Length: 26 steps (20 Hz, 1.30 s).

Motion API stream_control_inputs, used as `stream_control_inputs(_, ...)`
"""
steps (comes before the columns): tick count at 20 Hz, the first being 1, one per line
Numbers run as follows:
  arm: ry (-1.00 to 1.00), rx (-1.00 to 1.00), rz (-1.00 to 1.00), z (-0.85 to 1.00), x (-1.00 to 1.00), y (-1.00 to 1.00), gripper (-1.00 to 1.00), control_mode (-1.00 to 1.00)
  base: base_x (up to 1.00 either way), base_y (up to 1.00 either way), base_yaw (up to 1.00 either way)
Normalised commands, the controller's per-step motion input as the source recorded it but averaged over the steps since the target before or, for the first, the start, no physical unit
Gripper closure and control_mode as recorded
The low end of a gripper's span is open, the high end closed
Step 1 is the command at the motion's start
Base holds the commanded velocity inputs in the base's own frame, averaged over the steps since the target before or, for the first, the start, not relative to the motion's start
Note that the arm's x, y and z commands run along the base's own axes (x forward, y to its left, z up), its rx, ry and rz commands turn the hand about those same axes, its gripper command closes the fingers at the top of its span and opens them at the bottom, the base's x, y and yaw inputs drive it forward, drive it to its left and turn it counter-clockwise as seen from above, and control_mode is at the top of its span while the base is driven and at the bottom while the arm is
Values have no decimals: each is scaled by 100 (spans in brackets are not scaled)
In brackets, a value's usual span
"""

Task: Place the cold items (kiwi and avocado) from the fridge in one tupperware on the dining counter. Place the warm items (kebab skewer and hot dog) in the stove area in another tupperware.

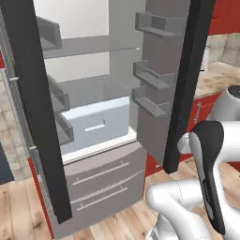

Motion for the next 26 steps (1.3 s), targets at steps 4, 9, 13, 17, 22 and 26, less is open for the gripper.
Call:
stream_control_inputs(4,0,0,0,0,0,0,100,100,-40,-18,-73)
stream_control_inputs(9,0,0,0,0,0,0,100,100,-40,-22,-70)
stream_control_inputs(13,0,0,0,0,0,0,100,100,-24,-29,-67)
stream_control_inputs(17,0,0,0,0,0,0,100,100,-3,-28,-63)
stream_control_inputs(22,0,0,0,0,0,0,100,100,5,-46,-59)
stream_control_inputs(26,0,0,0,0,0,0,100,100,29,-58,-54)
